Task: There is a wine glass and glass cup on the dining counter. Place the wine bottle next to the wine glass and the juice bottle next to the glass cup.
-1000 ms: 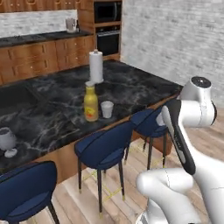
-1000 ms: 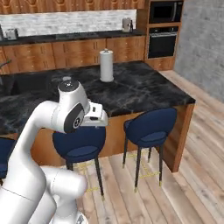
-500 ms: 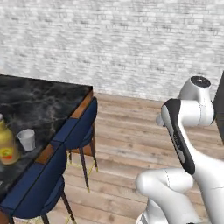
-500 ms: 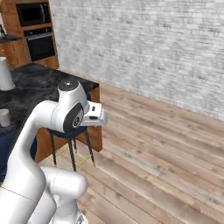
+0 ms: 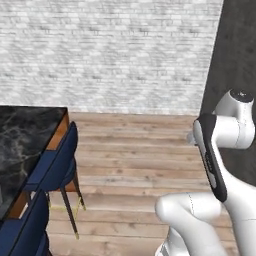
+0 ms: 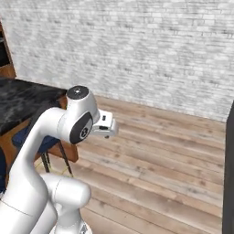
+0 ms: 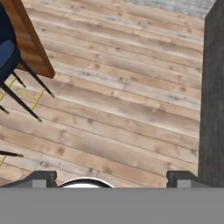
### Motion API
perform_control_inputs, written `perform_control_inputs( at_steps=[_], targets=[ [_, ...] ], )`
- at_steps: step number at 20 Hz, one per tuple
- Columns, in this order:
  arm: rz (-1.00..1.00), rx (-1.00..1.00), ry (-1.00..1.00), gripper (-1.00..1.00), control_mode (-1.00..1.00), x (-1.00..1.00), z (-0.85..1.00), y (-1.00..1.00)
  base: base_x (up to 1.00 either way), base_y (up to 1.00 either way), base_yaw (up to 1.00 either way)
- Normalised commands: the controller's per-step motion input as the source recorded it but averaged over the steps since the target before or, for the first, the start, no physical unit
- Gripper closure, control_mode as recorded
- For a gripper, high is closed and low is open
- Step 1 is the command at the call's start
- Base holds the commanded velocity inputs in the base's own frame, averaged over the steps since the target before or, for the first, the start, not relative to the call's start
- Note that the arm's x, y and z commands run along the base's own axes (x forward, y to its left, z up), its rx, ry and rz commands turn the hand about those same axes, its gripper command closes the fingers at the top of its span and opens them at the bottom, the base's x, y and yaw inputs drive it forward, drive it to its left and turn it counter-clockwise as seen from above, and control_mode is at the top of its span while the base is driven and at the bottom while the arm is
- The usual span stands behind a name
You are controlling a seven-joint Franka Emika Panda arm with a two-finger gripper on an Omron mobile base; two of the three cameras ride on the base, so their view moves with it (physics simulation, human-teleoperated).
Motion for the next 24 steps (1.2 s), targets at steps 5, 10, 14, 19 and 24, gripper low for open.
perform_control_inputs(
  at_steps=[5,10,14,19,24],
  targets=[
    [0.0,0.0,0.0,-1.0,1.0,0.0,0.0,0.0,0.73,0.16,0.01],
    [0.0,0.0,0.0,-1.0,1.0,0.0,0.0,0.0,0.81,0.14,0.05],
    [0.0,0.0,0.0,-1.0,1.0,0.0,0.0,0.0,0.81,0.14,0.04],
    [0.0,0.0,0.0,-1.0,1.0,0.0,0.0,0.0,0.84,0.14,0.05],
    [0.0,0.0,0.0,-1.0,1.0,0.0,0.0,0.0,0.85,0.12,0.13]
  ],
)
